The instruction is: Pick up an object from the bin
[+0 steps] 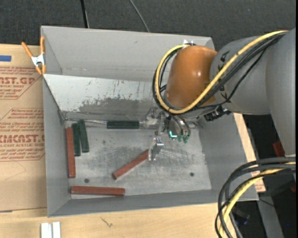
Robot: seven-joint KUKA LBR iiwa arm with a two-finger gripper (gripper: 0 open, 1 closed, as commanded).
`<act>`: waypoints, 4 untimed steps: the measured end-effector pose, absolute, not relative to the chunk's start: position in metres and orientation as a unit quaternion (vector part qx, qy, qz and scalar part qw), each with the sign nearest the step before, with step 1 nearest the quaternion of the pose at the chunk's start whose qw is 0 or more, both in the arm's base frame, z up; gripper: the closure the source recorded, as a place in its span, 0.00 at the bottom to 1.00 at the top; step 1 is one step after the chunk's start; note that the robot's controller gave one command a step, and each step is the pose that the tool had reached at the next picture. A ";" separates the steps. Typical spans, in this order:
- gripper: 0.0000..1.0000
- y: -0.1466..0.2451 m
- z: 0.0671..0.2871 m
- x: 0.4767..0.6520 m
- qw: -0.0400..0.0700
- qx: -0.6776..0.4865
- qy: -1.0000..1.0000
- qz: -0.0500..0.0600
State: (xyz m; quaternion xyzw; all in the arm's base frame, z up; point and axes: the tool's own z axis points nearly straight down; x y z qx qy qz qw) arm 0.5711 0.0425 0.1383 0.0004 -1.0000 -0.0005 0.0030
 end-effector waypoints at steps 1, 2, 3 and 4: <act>0.00 0.042 0.142 0.573 -0.001 0.000 -1.000 -0.001; 1.00 0.060 0.076 0.568 -0.004 0.122 -0.993 0.000; 1.00 0.060 0.076 0.568 -0.004 0.122 -0.993 0.000; 1.00 0.065 0.232 0.593 -0.004 0.085 -0.996 -0.001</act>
Offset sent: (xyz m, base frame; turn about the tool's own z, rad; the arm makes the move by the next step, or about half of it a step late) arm -0.0075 0.0173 -0.0683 -0.2444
